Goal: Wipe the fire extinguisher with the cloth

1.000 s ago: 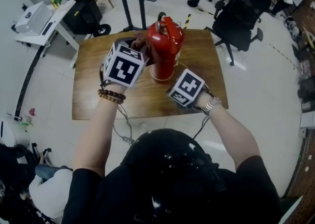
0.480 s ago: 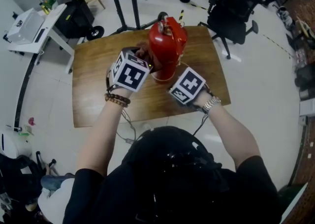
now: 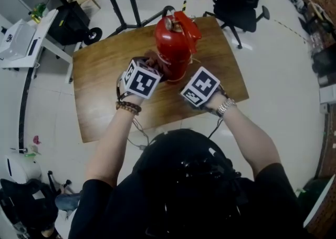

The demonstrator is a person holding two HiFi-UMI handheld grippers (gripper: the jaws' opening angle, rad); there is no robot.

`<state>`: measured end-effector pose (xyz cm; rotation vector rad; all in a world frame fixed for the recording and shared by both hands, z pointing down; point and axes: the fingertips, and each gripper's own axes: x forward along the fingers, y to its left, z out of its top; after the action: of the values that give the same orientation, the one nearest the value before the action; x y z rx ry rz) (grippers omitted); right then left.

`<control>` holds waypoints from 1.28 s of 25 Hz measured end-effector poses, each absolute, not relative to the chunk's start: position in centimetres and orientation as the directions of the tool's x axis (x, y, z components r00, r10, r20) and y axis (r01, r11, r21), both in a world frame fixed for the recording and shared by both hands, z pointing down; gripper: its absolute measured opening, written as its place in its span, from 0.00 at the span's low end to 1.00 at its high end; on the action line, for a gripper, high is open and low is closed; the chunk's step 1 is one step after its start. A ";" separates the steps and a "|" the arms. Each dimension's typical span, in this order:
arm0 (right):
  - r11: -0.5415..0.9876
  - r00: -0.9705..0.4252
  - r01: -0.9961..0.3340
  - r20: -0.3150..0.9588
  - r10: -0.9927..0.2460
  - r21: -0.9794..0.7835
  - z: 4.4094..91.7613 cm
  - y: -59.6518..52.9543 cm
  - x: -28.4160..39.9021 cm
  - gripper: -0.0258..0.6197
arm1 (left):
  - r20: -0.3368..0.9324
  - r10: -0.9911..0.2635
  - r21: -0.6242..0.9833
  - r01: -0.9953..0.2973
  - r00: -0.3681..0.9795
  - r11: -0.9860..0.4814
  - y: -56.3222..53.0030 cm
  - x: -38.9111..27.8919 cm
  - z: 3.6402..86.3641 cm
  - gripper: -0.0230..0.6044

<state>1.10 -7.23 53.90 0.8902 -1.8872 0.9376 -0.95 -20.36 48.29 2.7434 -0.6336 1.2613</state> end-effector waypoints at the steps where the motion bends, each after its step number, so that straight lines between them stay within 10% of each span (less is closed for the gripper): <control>1: 0.457 -0.407 -0.846 0.886 -0.222 -0.274 54.2 -7.2 1.1 0.05 | 0.745 -0.331 -0.111 -0.382 0.579 -0.918 -20.3 -0.9 49.0 0.19; 32: 0.164 -0.282 -0.958 0.860 -0.425 -0.233 52.4 -9.0 6.1 0.05 | 0.846 -0.129 -0.003 -0.239 0.517 -0.971 -20.3 -0.2 62.2 0.19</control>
<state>6.09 -9.00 52.35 1.3137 -1.8049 1.0673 -0.24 -20.33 62.16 2.6350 -0.3208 1.4559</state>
